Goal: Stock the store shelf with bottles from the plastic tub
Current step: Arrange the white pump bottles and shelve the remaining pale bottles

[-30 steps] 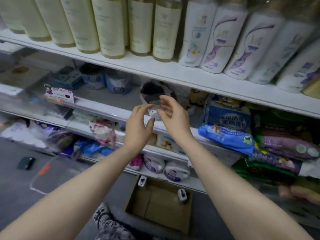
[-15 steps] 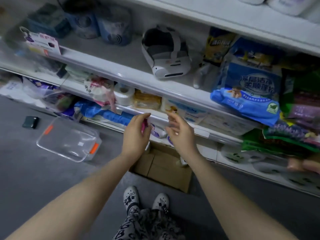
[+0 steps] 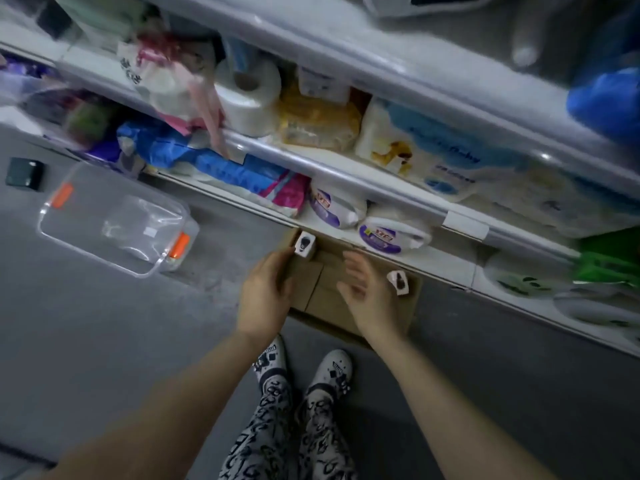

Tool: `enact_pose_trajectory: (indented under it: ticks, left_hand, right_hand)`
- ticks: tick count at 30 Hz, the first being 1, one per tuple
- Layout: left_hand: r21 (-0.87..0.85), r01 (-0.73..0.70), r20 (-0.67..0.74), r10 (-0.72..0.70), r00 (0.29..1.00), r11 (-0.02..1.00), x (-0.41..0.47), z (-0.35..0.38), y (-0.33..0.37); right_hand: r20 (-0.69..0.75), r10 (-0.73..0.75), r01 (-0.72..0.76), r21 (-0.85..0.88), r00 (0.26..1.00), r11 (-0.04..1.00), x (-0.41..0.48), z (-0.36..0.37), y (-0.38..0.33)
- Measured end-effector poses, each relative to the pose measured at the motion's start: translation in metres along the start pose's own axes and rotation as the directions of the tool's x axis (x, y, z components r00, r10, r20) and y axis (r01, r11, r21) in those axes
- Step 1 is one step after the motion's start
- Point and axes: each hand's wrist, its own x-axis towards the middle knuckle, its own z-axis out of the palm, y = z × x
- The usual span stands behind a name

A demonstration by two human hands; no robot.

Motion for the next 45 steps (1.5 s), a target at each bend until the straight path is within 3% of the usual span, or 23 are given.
enact_pose_trajectory:
  ticks: [8, 17, 25, 33, 38, 45]
  left_hand:
    - [-0.009, 0.070, 0.063, -0.070, 0.996, 0.997, 0.036, 0.067, -0.084]
    - [0.110, 0.100, 0.111, -0.113, 0.987, 0.989, 0.093, 0.141, -0.166]
    - [0.147, 0.134, 0.100, -0.149, 0.984, 0.980, 0.144, 0.198, -0.218]
    - [0.209, 0.086, 0.031, -0.095, 0.995, 0.974, 0.165, 0.236, -0.254]
    - [0.270, 0.075, -0.018, -0.072, 0.997, 0.960, 0.163, 0.251, -0.260]
    - [0.312, 0.023, -0.058, -0.005, 0.998, 0.950, 0.158, 0.258, -0.271]
  right_hand:
    - [0.074, 0.040, -0.035, -0.076, 0.996, 0.997, 0.063, 0.044, 0.068]
    - [0.144, 0.102, -0.069, -0.215, 0.984, 0.974, 0.153, 0.077, 0.142]
    - [0.175, 0.031, 0.024, -0.306, 0.984, 0.952, 0.234, 0.120, 0.201]
    - [0.198, -0.086, 0.152, -0.350, 0.976, 0.924, 0.273, 0.151, 0.235]
    - [0.165, -0.080, 0.125, -0.287, 0.983, 0.950, 0.272, 0.157, 0.243]
    - [0.187, -0.082, 0.150, -0.386, 0.979, 0.910, 0.273, 0.157, 0.250]
